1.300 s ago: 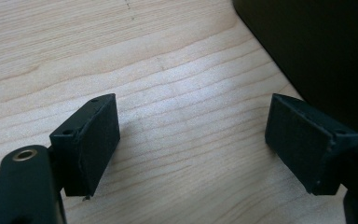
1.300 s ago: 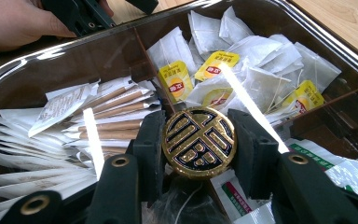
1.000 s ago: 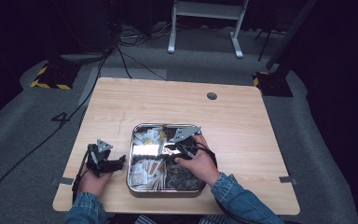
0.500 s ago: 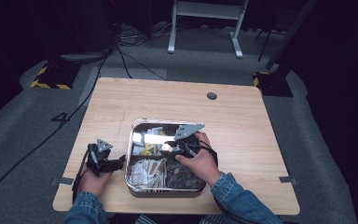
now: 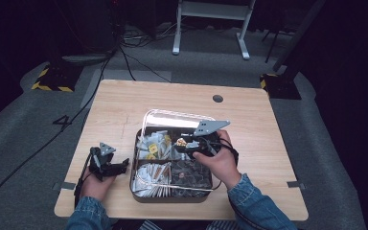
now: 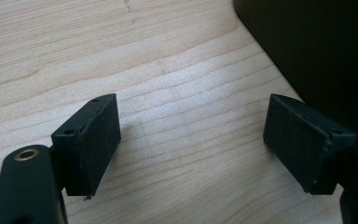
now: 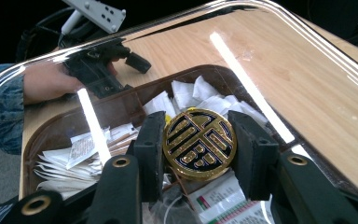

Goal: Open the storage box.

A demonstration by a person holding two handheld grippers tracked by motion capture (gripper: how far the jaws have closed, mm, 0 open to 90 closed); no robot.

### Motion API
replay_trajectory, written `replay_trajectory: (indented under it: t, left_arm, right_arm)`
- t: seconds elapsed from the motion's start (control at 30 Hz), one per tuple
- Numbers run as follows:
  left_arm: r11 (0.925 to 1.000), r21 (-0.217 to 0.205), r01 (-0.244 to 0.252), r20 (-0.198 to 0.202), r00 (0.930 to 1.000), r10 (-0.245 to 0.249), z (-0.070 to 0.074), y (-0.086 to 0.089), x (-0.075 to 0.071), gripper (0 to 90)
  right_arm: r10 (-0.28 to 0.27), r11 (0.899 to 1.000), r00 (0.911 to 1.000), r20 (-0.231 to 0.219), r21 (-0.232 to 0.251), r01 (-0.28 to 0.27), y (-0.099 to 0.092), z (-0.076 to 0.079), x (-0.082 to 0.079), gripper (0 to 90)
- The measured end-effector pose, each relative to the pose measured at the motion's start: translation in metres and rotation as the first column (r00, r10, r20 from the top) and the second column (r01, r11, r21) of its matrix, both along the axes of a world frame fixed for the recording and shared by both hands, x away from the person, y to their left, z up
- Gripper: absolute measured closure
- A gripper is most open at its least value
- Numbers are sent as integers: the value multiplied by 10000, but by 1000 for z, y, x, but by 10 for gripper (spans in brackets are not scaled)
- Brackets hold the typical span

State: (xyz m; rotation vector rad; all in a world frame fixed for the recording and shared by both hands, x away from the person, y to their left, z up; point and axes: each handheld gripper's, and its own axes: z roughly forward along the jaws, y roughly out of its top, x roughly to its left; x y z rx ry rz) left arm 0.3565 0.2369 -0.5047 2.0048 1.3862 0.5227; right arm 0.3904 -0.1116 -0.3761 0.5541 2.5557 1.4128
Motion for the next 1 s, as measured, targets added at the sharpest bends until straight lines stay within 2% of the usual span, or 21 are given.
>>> replay_trajectory:
  t: [0.27, 0.47, 0.8, 1.0]
  left_arm:
    - [9997, 17, 244, 9, 9997, -244, 0, -1, 0, 185]
    - [9995, 56, 324, -24, 9995, -324, 0, -1, 1, 175]
    - [9979, 102, 647, -63, 9979, -646, 0, -2, 4, 151]
    - [9975, 105, 695, -64, 9976, -695, 0, -2, 4, 152]
  right_arm:
    - [-277, 9983, 9995, 181, 522, 267, -23, 10, -6, 587]
    - [-679, 9943, 9971, 352, 847, 647, -51, 19, -11, 587]
    - [-1340, 9863, 9902, 384, 1022, 1295, -83, 24, -4, 587]
    - [-1938, 9775, 9799, 475, 944, 1887, -105, 30, 2, 586]
